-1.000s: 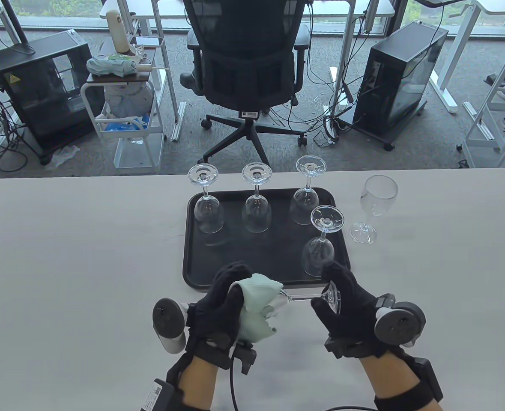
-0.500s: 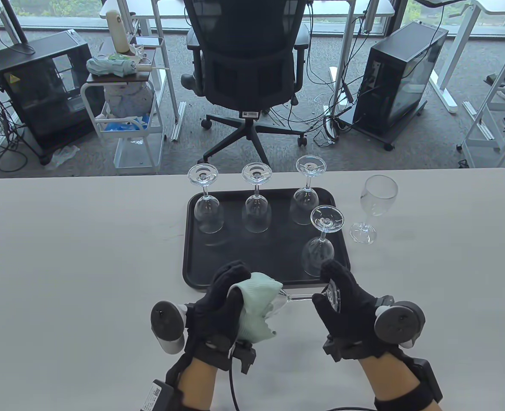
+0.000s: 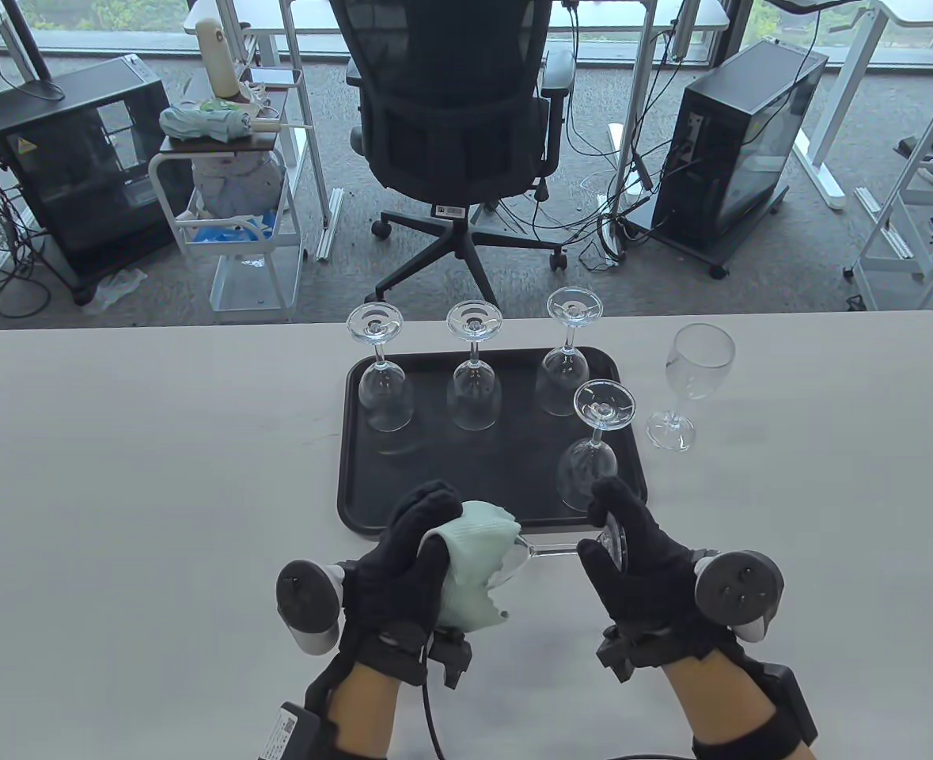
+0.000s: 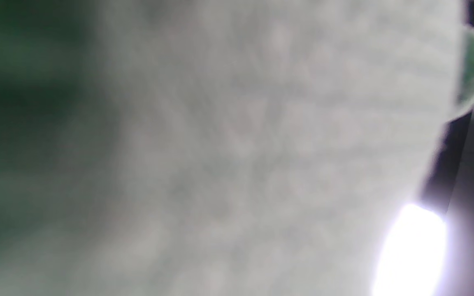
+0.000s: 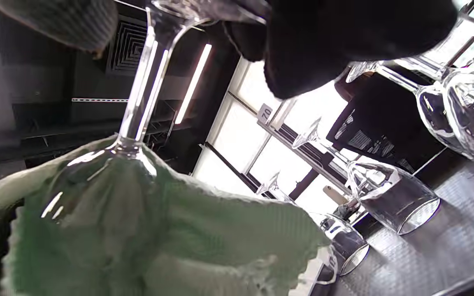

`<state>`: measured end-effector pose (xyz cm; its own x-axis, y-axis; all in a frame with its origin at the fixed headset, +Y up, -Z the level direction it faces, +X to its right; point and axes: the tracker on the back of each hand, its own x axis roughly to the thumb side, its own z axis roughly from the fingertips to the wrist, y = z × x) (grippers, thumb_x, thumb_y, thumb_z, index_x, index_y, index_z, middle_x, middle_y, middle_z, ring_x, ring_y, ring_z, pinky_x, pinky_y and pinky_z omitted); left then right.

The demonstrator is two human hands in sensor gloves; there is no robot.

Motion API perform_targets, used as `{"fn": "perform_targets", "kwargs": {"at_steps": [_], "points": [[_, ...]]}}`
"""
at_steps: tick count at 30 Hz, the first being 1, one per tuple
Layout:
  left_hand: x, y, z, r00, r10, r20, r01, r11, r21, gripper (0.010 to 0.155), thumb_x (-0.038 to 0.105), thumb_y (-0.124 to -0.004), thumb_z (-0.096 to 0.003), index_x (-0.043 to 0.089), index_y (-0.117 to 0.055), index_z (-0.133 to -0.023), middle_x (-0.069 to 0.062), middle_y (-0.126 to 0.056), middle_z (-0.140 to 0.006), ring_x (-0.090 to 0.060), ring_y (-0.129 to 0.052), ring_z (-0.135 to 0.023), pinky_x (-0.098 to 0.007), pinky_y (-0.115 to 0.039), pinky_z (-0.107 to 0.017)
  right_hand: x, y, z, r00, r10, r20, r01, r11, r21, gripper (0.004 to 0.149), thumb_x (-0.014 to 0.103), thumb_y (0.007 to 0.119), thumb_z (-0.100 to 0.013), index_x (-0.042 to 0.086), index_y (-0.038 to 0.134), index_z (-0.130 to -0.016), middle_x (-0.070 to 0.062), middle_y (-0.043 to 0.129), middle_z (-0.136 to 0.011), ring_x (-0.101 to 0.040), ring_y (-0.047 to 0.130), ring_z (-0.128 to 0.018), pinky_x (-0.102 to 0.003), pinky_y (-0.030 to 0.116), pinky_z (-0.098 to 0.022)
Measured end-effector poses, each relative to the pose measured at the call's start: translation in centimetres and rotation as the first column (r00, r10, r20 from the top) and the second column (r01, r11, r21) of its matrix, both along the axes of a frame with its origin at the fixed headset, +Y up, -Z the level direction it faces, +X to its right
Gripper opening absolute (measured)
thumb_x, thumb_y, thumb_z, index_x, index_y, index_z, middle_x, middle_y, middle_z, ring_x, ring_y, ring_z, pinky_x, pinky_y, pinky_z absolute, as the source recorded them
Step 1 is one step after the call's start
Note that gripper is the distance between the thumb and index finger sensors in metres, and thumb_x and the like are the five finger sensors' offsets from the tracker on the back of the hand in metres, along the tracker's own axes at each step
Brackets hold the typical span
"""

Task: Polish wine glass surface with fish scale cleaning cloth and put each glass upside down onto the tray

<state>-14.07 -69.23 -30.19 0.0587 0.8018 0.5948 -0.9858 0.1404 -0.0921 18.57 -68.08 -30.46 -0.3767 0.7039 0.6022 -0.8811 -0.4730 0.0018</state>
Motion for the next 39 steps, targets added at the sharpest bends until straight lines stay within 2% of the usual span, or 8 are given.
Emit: {"fn": "perform_targets", "kwargs": {"at_steps": [4, 7, 12, 14, 18, 22, 28, 39], "points": [[-0.5, -0.5, -0.4, 0.998, 0.052, 0.033, -0.050, 0.995, -0.082, 0.057, 0.066, -0.065, -0.0552, 0.032, -0.067, -0.101, -0.005, -0.062, -0.112, -0.038, -0.073, -0.096, -0.058, -0.084, -0.049, -0.5, 0.3, 0.7, 0.981, 0.178, 0.070, -0.191, 0.920, 0.342, 0.090, 0.063, 0.078, -0.048, 0.025, 0.020, -0.107, -0.019, 0.052, -0.106, -0.035, 0.090, -0.059, -0.042, 0.088, -0.037], [-0.2, -0.8, -0.5, 0.995, 0.077, 0.061, -0.071, 0.993, -0.089, 0.057, 0.066, -0.064, -0.0560, 0.032, -0.066, -0.102, -0.005, -0.060, -0.113, -0.038, -0.071, -0.097, -0.059, -0.083, -0.051, -0.4, 0.3, 1.1, 0.974, 0.189, 0.124, -0.224, 0.871, 0.437, 0.091, 0.062, 0.078, -0.048, 0.025, 0.018, -0.106, -0.018, 0.052, -0.105, -0.033, 0.091, -0.060, -0.040, 0.090, -0.038], [-0.3, -0.5, -0.4, 0.998, 0.054, 0.033, -0.052, 0.996, -0.074, 0.058, 0.066, -0.064, -0.0555, 0.032, -0.066, -0.102, -0.005, -0.060, -0.113, -0.038, -0.071, -0.097, -0.058, -0.083, -0.051, -0.2, -0.3, 0.1, 0.998, -0.055, 0.040, 0.053, 0.998, 0.035, 0.083, 0.068, 0.068, -0.051, 0.030, 0.023, -0.109, -0.019, 0.064, -0.097, -0.031, 0.091, -0.048, -0.036, 0.086, -0.027], [-0.7, -0.4, -0.5, 0.998, 0.061, 0.035, -0.058, 0.996, -0.069, 0.056, 0.064, -0.063, -0.0561, 0.031, -0.066, -0.102, -0.005, -0.060, -0.113, -0.038, -0.070, -0.098, -0.060, -0.082, -0.054, 0.1, -0.4, 0.0, 0.995, -0.094, 0.039, 0.095, 0.995, -0.034, 0.082, 0.069, 0.068, -0.051, 0.032, 0.023, -0.109, -0.020, 0.065, -0.096, -0.032, 0.091, -0.048, -0.037, 0.086, -0.027], [-1.9, -0.3, -0.5, 0.991, 0.125, -0.050, -0.127, 0.991, -0.041, 0.054, 0.060, -0.063, -0.0561, 0.030, -0.069, -0.100, -0.005, -0.066, -0.110, -0.036, -0.074, -0.096, -0.060, -0.079, -0.059, 2.0, 1.6, 0.5, 0.980, -0.146, 0.135, 0.146, 0.989, 0.009, 0.081, 0.072, 0.070, -0.051, 0.034, 0.028, -0.108, -0.020, 0.068, -0.094, -0.032, 0.090, -0.049, -0.038, 0.085, -0.028], [-2.4, -0.1, -0.4, 0.987, 0.148, -0.057, -0.150, 0.988, -0.042, 0.053, 0.059, -0.063, -0.0567, 0.030, -0.069, -0.100, -0.005, -0.066, -0.110, -0.036, -0.075, -0.096, -0.061, -0.078, -0.059, 0.8, 4.3, 2.1, 0.905, 0.164, 0.393, -0.256, 0.947, 0.194, 0.079, 0.074, 0.072, -0.052, 0.035, 0.029, -0.106, -0.018, 0.065, -0.097, -0.028, 0.088, -0.054, -0.036, 0.084, -0.032], [-2.7, -0.5, -0.6, 0.986, 0.153, -0.069, -0.157, 0.985, -0.071, 0.053, 0.059, -0.062, -0.0570, 0.029, -0.069, -0.100, -0.005, -0.067, -0.109, -0.036, -0.075, -0.095, -0.060, -0.079, -0.059, -7.3, 4.5, -0.1, 0.670, 0.535, 0.514, -0.670, 0.734, 0.111, 0.078, 0.073, 0.074, -0.050, 0.031, 0.031, -0.101, -0.018, 0.058, -0.100, -0.027, 0.085, -0.060, -0.036, 0.083, -0.037], [-3.3, -0.7, -0.8, 0.981, 0.178, -0.079, -0.185, 0.979, -0.086, 0.053, 0.059, -0.062, -0.0570, 0.029, -0.069, -0.100, -0.005, -0.068, -0.109, -0.036, -0.076, -0.094, -0.060, -0.079, -0.058, -13.7, 3.1, -5.8, 0.521, 0.692, 0.500, -0.754, 0.647, -0.110, 0.074, 0.071, 0.076, -0.050, 0.028, 0.040, -0.098, -0.019, 0.056, -0.100, -0.030, 0.084, -0.061, -0.038, 0.083, -0.038]]}}
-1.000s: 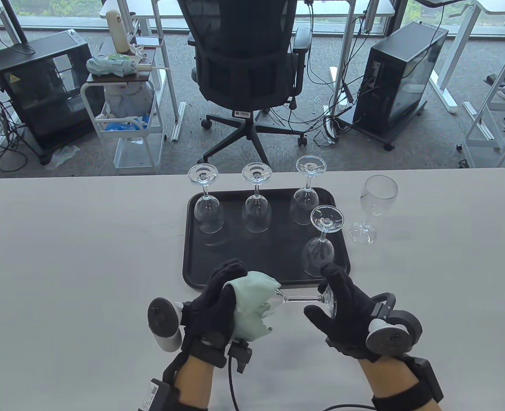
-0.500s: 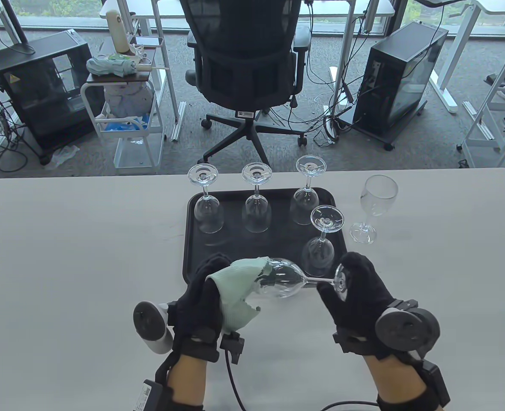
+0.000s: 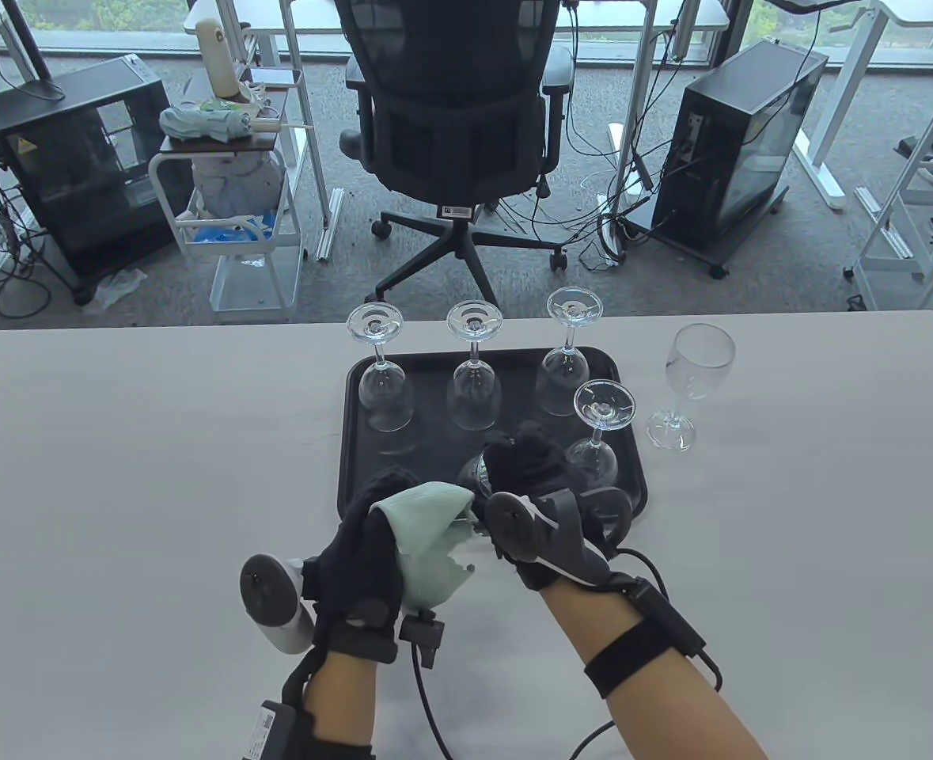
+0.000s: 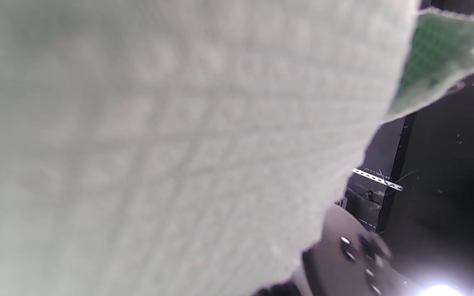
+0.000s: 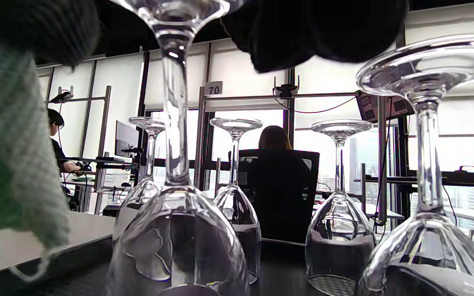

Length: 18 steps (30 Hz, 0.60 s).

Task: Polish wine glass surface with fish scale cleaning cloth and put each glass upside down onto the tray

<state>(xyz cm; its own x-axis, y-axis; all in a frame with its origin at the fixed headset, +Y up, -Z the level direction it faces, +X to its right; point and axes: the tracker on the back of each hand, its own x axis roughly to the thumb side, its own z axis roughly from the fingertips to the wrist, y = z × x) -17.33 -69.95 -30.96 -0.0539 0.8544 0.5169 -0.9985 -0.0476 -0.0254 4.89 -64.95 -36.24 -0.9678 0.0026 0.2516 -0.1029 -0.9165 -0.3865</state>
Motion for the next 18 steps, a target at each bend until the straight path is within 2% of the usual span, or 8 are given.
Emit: {"fn": "perform_targets", "kwargs": {"at_steps": [4, 6, 7, 8, 10, 12, 15, 18], "points": [[-0.1, 0.1, 0.0, 1.000, 0.015, -0.003, -0.015, 1.000, 0.007, 0.053, 0.059, -0.063, -0.0569, 0.029, -0.069, -0.100, -0.005, -0.068, -0.109, -0.036, -0.076, -0.094, -0.060, -0.079, -0.058, -0.9, 0.6, -1.1, 1.000, 0.017, 0.026, -0.016, 0.999, -0.035, 0.072, 0.069, 0.077, -0.050, 0.030, 0.043, -0.101, -0.020, 0.052, -0.106, -0.036, 0.083, -0.068, -0.044, 0.083, -0.044], [-0.2, 0.1, 0.0, 1.000, 0.017, -0.003, -0.017, 1.000, 0.009, 0.053, 0.060, -0.062, -0.0570, 0.029, -0.069, -0.100, -0.005, -0.067, -0.109, -0.036, -0.076, -0.095, -0.060, -0.079, -0.059, -1.2, 0.7, -1.6, 0.997, 0.059, 0.055, -0.054, 0.995, -0.086, 0.075, 0.072, 0.075, -0.050, 0.033, 0.045, -0.107, -0.018, 0.046, -0.113, -0.043, 0.078, -0.082, -0.049, 0.081, -0.052], [-0.2, 0.1, 0.1, 1.000, 0.022, -0.006, -0.022, 1.000, 0.010, 0.053, 0.060, -0.062, -0.0570, 0.029, -0.069, -0.100, -0.005, -0.067, -0.109, -0.036, -0.076, -0.095, -0.060, -0.079, -0.059, -1.2, 0.6, -2.0, 0.997, 0.050, 0.055, -0.042, 0.988, -0.146, 0.074, 0.072, 0.073, -0.050, 0.038, 0.046, -0.110, -0.014, 0.041, -0.117, -0.044, 0.071, -0.091, -0.053, 0.076, -0.059], [-0.2, 0.1, 0.1, 1.000, 0.026, -0.007, -0.026, 1.000, 0.010, 0.053, 0.060, -0.062, -0.0568, 0.029, -0.069, -0.100, -0.005, -0.067, -0.109, -0.036, -0.076, -0.095, -0.060, -0.079, -0.058, -1.1, 0.4, -2.4, 0.997, 0.006, 0.073, 0.010, 0.977, -0.212, 0.077, 0.071, 0.074, -0.049, 0.038, 0.042, -0.111, -0.014, 0.035, -0.118, -0.047, 0.067, -0.092, -0.055, 0.074, -0.060], [-0.3, 0.1, 0.1, 1.000, 0.031, -0.001, -0.031, 0.999, 0.010, 0.053, 0.060, -0.062, -0.0570, 0.030, -0.069, -0.100, -0.005, -0.067, -0.109, -0.036, -0.075, -0.095, -0.060, -0.079, -0.059, -0.6, 0.5, -2.6, 0.996, -0.059, 0.070, 0.073, 0.972, -0.223, 0.077, 0.070, 0.074, -0.049, 0.039, 0.040, -0.111, -0.011, 0.035, -0.118, -0.046, 0.070, -0.092, -0.055, 0.075, -0.059], [-0.1, 0.2, 0.1, 0.998, 0.067, 0.012, -0.067, 0.998, 0.004, 0.053, 0.060, -0.062, -0.0570, 0.030, -0.069, -0.100, -0.005, -0.067, -0.109, -0.036, -0.076, -0.095, -0.060, -0.079, -0.059, -0.2, 0.8, -2.4, 0.994, -0.057, 0.091, 0.077, 0.969, -0.236, 0.078, 0.070, 0.074, -0.049, 0.041, 0.035, -0.111, -0.011, 0.032, -0.118, -0.047, 0.069, -0.092, -0.055, 0.076, -0.058], [-0.2, 0.4, 0.2, 0.999, 0.054, 0.010, -0.054, 0.999, 0.010, 0.053, 0.060, -0.062, -0.0572, 0.030, -0.069, -0.100, -0.005, -0.067, -0.109, -0.036, -0.075, -0.095, -0.060, -0.079, -0.059, 0.8, 3.0, -0.9, 0.992, -0.114, 0.052, 0.122, 0.977, -0.175, 0.078, 0.070, 0.073, -0.050, 0.041, 0.034, -0.111, -0.012, 0.034, -0.118, -0.046, 0.075, -0.088, -0.052, 0.079, -0.056], [-0.2, 0.3, 0.2, 0.998, 0.061, 0.010, -0.061, 0.998, 0.009, 0.053, 0.059, -0.062, -0.0572, 0.029, -0.069, -0.100, -0.005, -0.067, -0.109, -0.036, -0.075, -0.095, -0.060, -0.079, -0.059, 3.4, 6.1, 0.5, 0.981, -0.193, 0.036, 0.196, 0.968, -0.160, 0.075, 0.068, 0.073, -0.050, 0.036, 0.043, -0.111, -0.013, 0.042, -0.117, -0.045, 0.080, -0.084, -0.051, 0.080, -0.054]]}}
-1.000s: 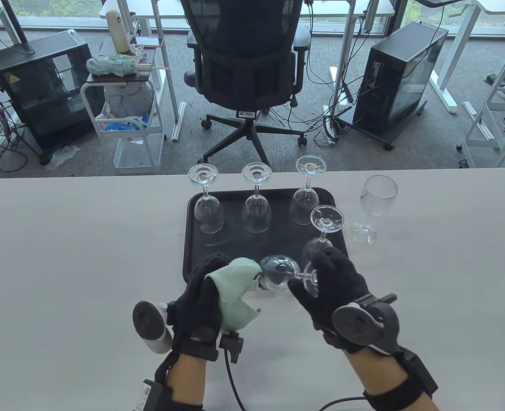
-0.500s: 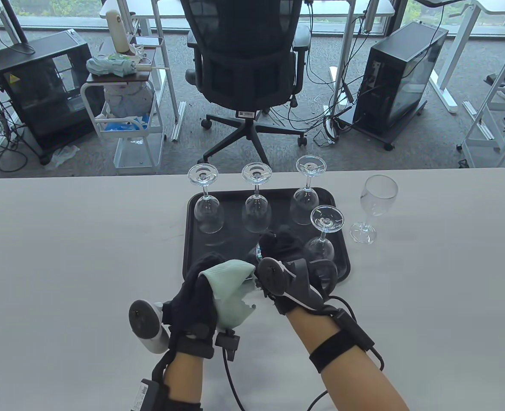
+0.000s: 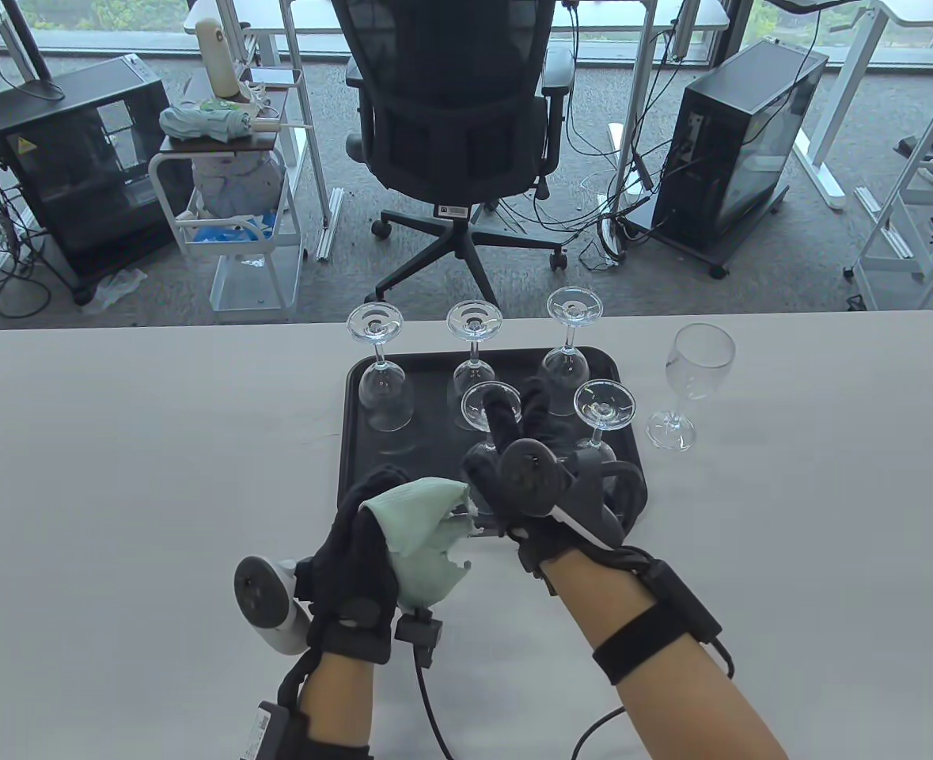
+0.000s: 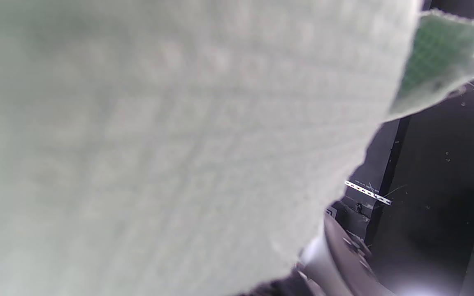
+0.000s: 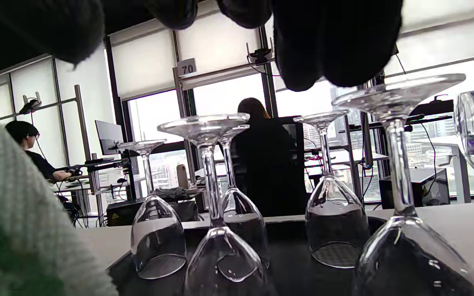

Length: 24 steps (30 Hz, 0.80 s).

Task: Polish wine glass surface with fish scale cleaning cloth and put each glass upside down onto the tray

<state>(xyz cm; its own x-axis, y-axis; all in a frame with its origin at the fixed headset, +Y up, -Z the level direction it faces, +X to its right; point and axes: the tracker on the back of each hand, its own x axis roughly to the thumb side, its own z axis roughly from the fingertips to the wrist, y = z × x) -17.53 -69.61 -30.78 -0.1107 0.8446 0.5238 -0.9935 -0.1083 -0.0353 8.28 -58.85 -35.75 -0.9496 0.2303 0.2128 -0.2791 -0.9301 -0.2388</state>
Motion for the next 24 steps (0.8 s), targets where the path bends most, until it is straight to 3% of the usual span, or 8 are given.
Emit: {"fn": "perform_targets", "kwargs": {"at_steps": [3, 6, 9, 11, 13, 16, 20, 24], "points": [[0.0, 0.0, 0.0, 1.000, -0.008, -0.003, 0.008, 1.000, -0.001, 0.053, 0.059, -0.061, -0.0574, 0.029, -0.069, -0.101, -0.005, -0.067, -0.109, -0.036, -0.075, -0.095, -0.060, -0.079, -0.059, 4.9, 2.5, -0.1, 0.982, -0.183, 0.041, 0.182, 0.983, 0.018, 0.078, 0.069, 0.074, -0.050, 0.034, 0.041, -0.112, -0.014, 0.043, -0.117, -0.044, 0.077, -0.087, -0.052, 0.079, -0.056], [0.0, -0.1, 0.0, 1.000, -0.013, -0.006, 0.013, 1.000, -0.001, 0.053, 0.059, -0.061, -0.0575, 0.029, -0.069, -0.101, -0.005, -0.067, -0.109, -0.036, -0.075, -0.095, -0.060, -0.079, -0.059, 13.0, 2.5, -1.7, 0.874, -0.447, 0.192, 0.441, 0.894, 0.077, 0.090, 0.072, 0.076, -0.048, 0.031, 0.026, -0.112, -0.015, 0.034, -0.117, -0.044, 0.063, -0.097, -0.056, 0.071, -0.064], [-0.1, -0.1, 0.0, 1.000, -0.016, -0.009, 0.016, 1.000, -0.001, 0.053, 0.058, -0.061, -0.0575, 0.029, -0.068, -0.101, -0.005, -0.067, -0.109, -0.036, -0.075, -0.095, -0.060, -0.079, -0.059, 18.7, -1.1, -2.9, 0.751, -0.553, 0.362, 0.566, 0.821, 0.080, 0.100, 0.073, 0.079, -0.047, 0.027, 0.016, -0.109, -0.016, 0.025, -0.116, -0.045, 0.049, -0.101, -0.059, 0.061, -0.068], [0.0, -0.1, -0.1, 1.000, -0.022, -0.009, 0.022, 1.000, -0.004, 0.053, 0.058, -0.061, -0.0576, 0.028, -0.068, -0.101, -0.005, -0.067, -0.109, -0.036, -0.075, -0.095, -0.060, -0.078, -0.059, 22.2, -6.5, -3.9, 0.686, -0.541, 0.486, 0.633, 0.773, -0.033, 0.104, 0.073, 0.082, -0.045, 0.025, 0.014, -0.108, -0.017, 0.022, -0.116, -0.048, 0.039, -0.103, -0.063, 0.055, -0.069], [0.0, -0.3, -0.1, 1.000, -0.027, -0.012, 0.027, 1.000, -0.009, 0.053, 0.058, -0.060, -0.0576, 0.028, -0.068, -0.101, -0.005, -0.067, -0.109, -0.036, -0.075, -0.095, -0.060, -0.078, -0.059, 23.9, -10.9, -4.7, 0.627, -0.555, 0.547, 0.706, 0.701, -0.098, 0.107, 0.071, 0.084, -0.045, 0.024, 0.011, -0.107, -0.018, 0.019, -0.115, -0.050, 0.035, -0.102, -0.065, 0.052, -0.069], [0.0, -0.4, -0.1, 0.999, -0.033, -0.016, 0.033, 0.999, -0.012, 0.054, 0.058, -0.059, -0.0575, 0.028, -0.068, -0.101, -0.005, -0.066, -0.110, -0.036, -0.074, -0.096, -0.061, -0.078, -0.060, 25.2, -15.5, -6.1, 0.584, -0.559, 0.589, 0.764, 0.624, -0.164, 0.108, 0.069, 0.087, -0.044, 0.023, 0.012, -0.107, -0.018, 0.018, -0.115, -0.051, 0.027, -0.102, -0.068, 0.045, -0.069], [0.0, -0.3, -0.2, 0.999, -0.045, -0.016, 0.045, 0.999, -0.009, 0.054, 0.058, -0.059, -0.0575, 0.028, -0.067, -0.102, -0.005, -0.066, -0.110, -0.037, -0.074, -0.096, -0.061, -0.077, -0.060, 25.0, -17.8, -8.3, 0.563, -0.569, 0.600, 0.799, 0.559, -0.220, 0.107, 0.067, 0.089, -0.044, 0.026, 0.013, -0.108, -0.018, 0.018, -0.115, -0.051, 0.020, -0.101, -0.069, 0.036, -0.070], [-0.1, -0.4, -0.2, 0.998, -0.054, -0.019, 0.053, 0.998, -0.014, 0.054, 0.058, -0.059, -0.0575, 0.028, -0.067, -0.102, -0.005, -0.066, -0.110, -0.037, -0.074, -0.096, -0.061, -0.077, -0.061, 24.0, -17.7, -11.3, 0.613, -0.531, 0.585, 0.759, 0.601, -0.250, 0.106, 0.067, 0.088, -0.044, 0.026, 0.014, -0.109, -0.019, 0.022, -0.116, -0.051, 0.024, -0.101, -0.069, 0.039, -0.069]]}}
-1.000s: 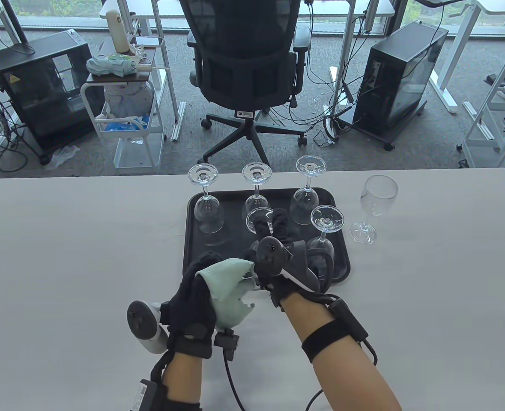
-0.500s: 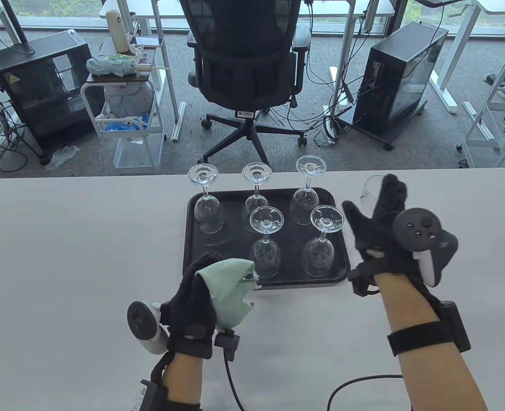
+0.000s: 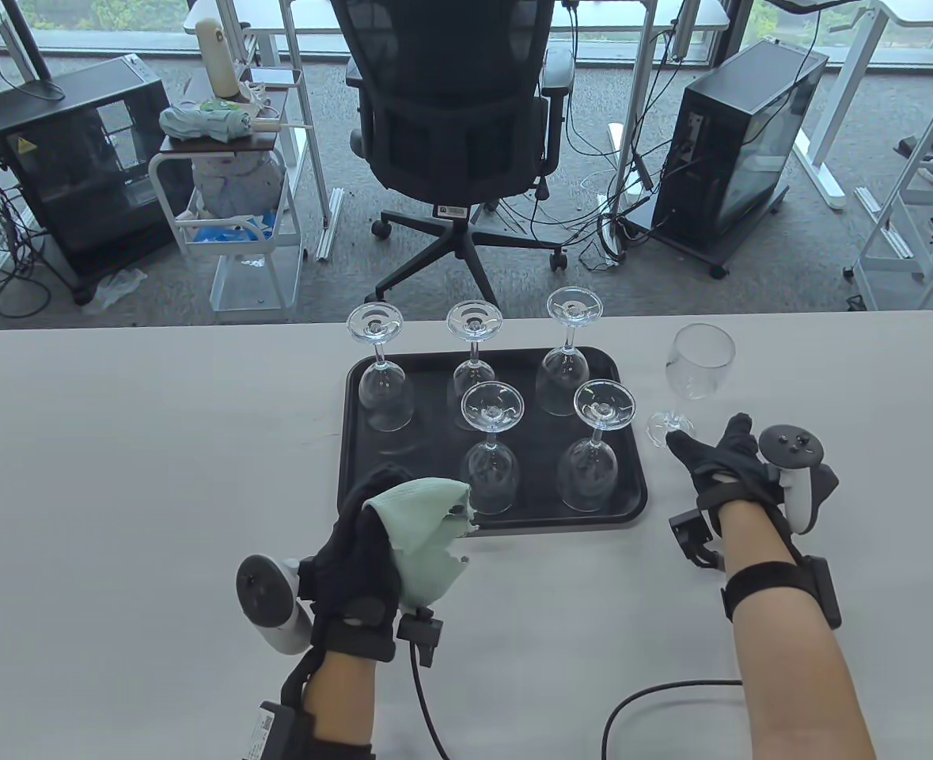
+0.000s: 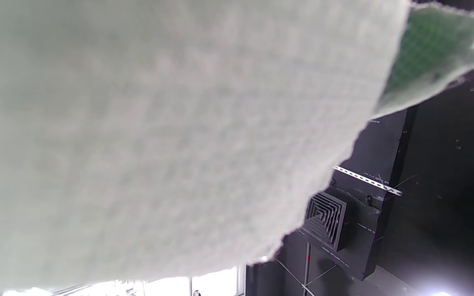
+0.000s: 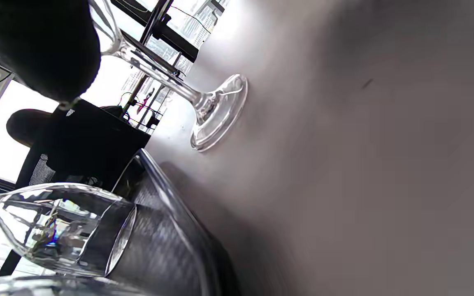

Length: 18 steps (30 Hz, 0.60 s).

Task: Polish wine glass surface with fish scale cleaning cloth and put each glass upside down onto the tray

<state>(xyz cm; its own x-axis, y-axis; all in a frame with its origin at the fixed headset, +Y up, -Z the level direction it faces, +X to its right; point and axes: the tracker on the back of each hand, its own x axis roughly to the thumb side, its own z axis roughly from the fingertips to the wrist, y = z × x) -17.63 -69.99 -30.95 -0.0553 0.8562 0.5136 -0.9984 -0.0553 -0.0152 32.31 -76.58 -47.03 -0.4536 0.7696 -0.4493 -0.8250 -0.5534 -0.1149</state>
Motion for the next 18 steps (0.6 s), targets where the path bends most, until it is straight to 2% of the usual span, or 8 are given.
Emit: {"fn": "perform_targets", "kwargs": {"at_steps": [5, 7, 10, 11, 15, 18], "points": [[-0.3, -0.1, 0.0, 1.000, 0.017, 0.000, -0.017, 1.000, -0.009, 0.054, 0.058, -0.059, -0.0576, 0.028, -0.067, -0.102, -0.005, -0.065, -0.110, -0.037, -0.073, -0.097, -0.061, -0.076, -0.061, -0.8, -0.4, -3.1, 0.997, -0.071, 0.000, 0.071, 0.997, -0.015, 0.104, 0.065, 0.088, -0.045, 0.027, 0.016, -0.110, -0.019, 0.021, -0.116, -0.050, 0.020, -0.101, -0.067, 0.033, -0.069], [-0.4, -0.3, -0.1, 1.000, 0.014, -0.005, -0.014, 1.000, -0.016, 0.054, 0.058, -0.059, -0.0575, 0.028, -0.067, -0.102, -0.005, -0.065, -0.110, -0.037, -0.073, -0.097, -0.062, -0.076, -0.061, -1.0, -0.7, -4.0, 0.995, -0.092, 0.027, 0.092, 0.995, -0.026, 0.098, 0.063, 0.088, -0.046, 0.028, 0.024, -0.112, -0.018, 0.024, -0.116, -0.049, 0.019, -0.101, -0.066, 0.030, -0.069], [-0.5, -0.5, -0.2, 1.000, 0.017, -0.007, -0.017, 1.000, -0.024, 0.054, 0.058, -0.059, -0.0576, 0.028, -0.067, -0.102, -0.005, -0.065, -0.110, -0.037, -0.073, -0.097, -0.062, -0.076, -0.061, -1.0, -0.9, -4.8, 0.992, -0.111, 0.059, 0.113, 0.994, -0.016, 0.082, 0.058, 0.088, -0.048, 0.031, 0.043, -0.110, -0.017, 0.027, -0.117, -0.048, 0.018, -0.100, -0.064, 0.028, -0.069], [-0.5, -0.6, -0.3, 1.000, 0.016, -0.007, -0.017, 0.999, -0.027, 0.054, 0.058, -0.059, -0.0576, 0.028, -0.066, -0.102, -0.005, -0.065, -0.110, -0.037, -0.073, -0.097, -0.062, -0.076, -0.061, -1.0, -1.0, -5.0, 0.991, -0.111, 0.075, 0.112, 0.994, -0.008, 0.074, 0.055, 0.089, -0.048, 0.032, 0.052, -0.108, -0.017, 0.029, -0.116, -0.048, 0.020, -0.101, -0.063, 0.028, -0.069], [-0.5, -0.6, -0.4, 1.000, 0.018, -0.003, -0.018, 0.999, -0.030, 0.054, 0.058, -0.059, -0.0576, 0.028, -0.066, -0.102, -0.005, -0.065, -0.110, -0.037, -0.073, -0.097, -0.062, -0.076, -0.061, -0.7, -0.8, -5.1, 0.992, -0.077, 0.101, 0.077, 0.997, -0.001, 0.050, 0.046, 0.086, -0.051, 0.033, 0.072, -0.097, -0.017, 0.044, -0.114, -0.047, 0.031, -0.102, -0.061, 0.035, -0.070], [-0.5, -0.5, -0.4, 1.000, 0.021, -0.002, -0.021, 0.999, -0.025, 0.054, 0.058, -0.059, -0.0576, 0.028, -0.066, -0.102, -0.005, -0.065, -0.110, -0.037, -0.073, -0.097, -0.062, -0.076, -0.061, -0.2, -0.6, -4.5, 0.992, -0.070, 0.106, 0.066, 0.997, 0.032, 0.043, 0.041, 0.088, -0.048, 0.032, 0.079, -0.090, -0.018, 0.055, -0.111, -0.047, 0.041, -0.101, -0.062, 0.041, -0.069]]}}
